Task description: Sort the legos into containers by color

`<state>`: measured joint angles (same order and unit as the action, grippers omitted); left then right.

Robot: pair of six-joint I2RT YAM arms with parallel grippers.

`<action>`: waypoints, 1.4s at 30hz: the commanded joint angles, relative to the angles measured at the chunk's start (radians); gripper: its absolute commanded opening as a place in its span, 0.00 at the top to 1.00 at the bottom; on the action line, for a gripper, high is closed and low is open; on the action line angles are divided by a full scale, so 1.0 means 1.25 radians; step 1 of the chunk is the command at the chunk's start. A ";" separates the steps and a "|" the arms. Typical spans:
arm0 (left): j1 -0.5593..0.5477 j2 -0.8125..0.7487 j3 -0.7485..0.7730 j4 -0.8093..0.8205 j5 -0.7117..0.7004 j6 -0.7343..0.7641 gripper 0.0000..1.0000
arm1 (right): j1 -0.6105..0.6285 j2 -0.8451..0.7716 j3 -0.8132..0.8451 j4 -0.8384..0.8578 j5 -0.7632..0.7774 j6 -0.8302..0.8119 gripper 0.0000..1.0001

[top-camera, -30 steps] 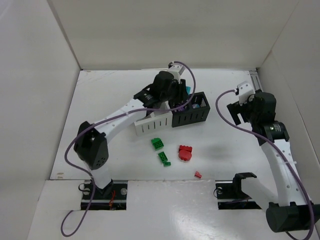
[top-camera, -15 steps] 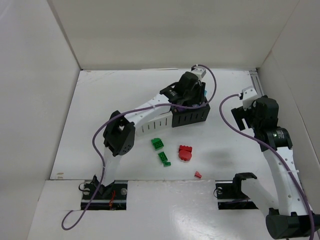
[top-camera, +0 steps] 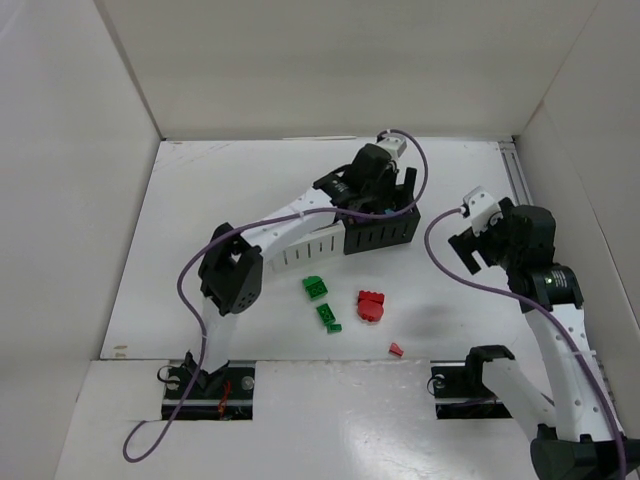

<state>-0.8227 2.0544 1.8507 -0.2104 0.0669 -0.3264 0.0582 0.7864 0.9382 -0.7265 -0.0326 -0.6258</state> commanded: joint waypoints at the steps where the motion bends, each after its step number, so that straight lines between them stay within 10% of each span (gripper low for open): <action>1: 0.002 -0.158 -0.063 0.006 -0.020 0.011 0.07 | 0.011 -0.023 -0.019 0.017 -0.235 -0.097 0.01; 10: -0.006 -0.643 -0.557 0.079 -0.147 -0.092 0.00 | 0.300 -0.030 -0.168 0.091 -0.281 -0.025 0.01; 18: -0.021 -0.829 -0.821 -0.024 -0.190 -0.282 0.00 | 0.629 0.057 -0.255 0.115 -0.130 0.205 0.05; 28: -0.021 -0.873 -0.883 -0.039 -0.190 -0.308 0.00 | 0.836 0.166 -0.351 0.200 -0.021 0.458 0.12; 42: -0.021 -0.920 -0.905 -0.054 -0.205 -0.333 0.00 | 0.853 0.169 -0.391 0.130 0.112 0.609 0.44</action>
<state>-0.8444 0.9329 0.7311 -0.2829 -0.1677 -0.7231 1.1210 1.0248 0.4675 -0.5373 0.0277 0.0872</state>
